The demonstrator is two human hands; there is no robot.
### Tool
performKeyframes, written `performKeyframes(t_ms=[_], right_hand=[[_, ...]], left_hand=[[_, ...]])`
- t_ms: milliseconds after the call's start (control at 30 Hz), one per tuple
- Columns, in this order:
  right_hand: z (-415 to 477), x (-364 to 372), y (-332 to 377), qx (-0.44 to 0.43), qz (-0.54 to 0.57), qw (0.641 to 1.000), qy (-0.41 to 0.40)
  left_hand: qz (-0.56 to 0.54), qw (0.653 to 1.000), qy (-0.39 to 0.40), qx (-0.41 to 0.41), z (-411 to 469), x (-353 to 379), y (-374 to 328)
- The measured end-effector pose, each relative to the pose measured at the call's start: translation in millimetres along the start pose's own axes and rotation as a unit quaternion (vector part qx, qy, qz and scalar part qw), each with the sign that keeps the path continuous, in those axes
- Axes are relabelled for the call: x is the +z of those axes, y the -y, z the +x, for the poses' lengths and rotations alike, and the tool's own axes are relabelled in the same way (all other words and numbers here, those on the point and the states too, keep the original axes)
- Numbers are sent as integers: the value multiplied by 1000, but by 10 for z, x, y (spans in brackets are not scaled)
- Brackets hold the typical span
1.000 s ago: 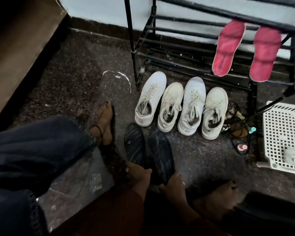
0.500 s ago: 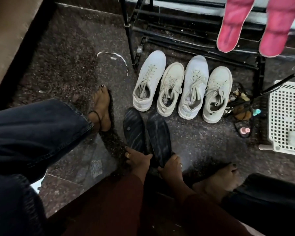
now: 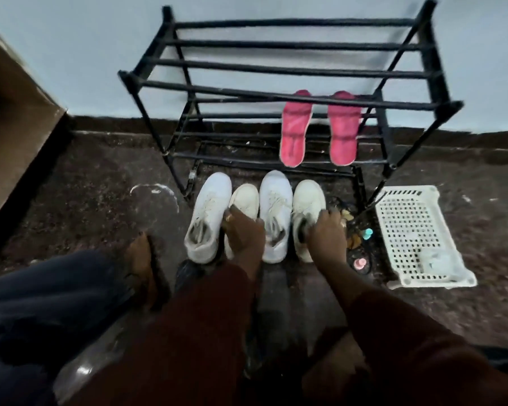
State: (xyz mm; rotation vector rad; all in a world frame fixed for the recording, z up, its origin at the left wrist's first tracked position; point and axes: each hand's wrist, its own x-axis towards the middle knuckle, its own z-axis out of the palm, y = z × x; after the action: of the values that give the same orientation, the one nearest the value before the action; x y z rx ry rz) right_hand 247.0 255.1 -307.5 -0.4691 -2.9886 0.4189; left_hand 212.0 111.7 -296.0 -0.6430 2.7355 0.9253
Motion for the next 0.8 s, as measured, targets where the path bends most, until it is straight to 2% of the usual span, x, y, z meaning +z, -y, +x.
performKeyframes(t_ms=[100,167,300,433,500,600,667,800], right_hand=[[587,-392,-150,-7,-18,998,-66],[911,-575,-223,-12,-35,996,-79],[1458,-677,-248,-1,-72,996,-43],[1899,-527,-177,128,36,991,-4],[2046,-476,-124,165,54,984,32],[2191,-389,-79,195,58,977,60],[2275,-308,-84,217,62,973,50],[2292,-274,-78,271,104,957,16]], left_hand=[[9,992,-26,120,297,73,-658],[-5,987,-46,152,478,146,-1053],[18,990,-58,126,817,320,-1645],[52,993,25,104,1107,440,-1989],[56,994,55,80,1203,508,-2077],[9,997,57,48,1310,565,-2095],[-12,997,63,49,1357,577,-2080],[-53,998,2,32,1394,564,-2039]])
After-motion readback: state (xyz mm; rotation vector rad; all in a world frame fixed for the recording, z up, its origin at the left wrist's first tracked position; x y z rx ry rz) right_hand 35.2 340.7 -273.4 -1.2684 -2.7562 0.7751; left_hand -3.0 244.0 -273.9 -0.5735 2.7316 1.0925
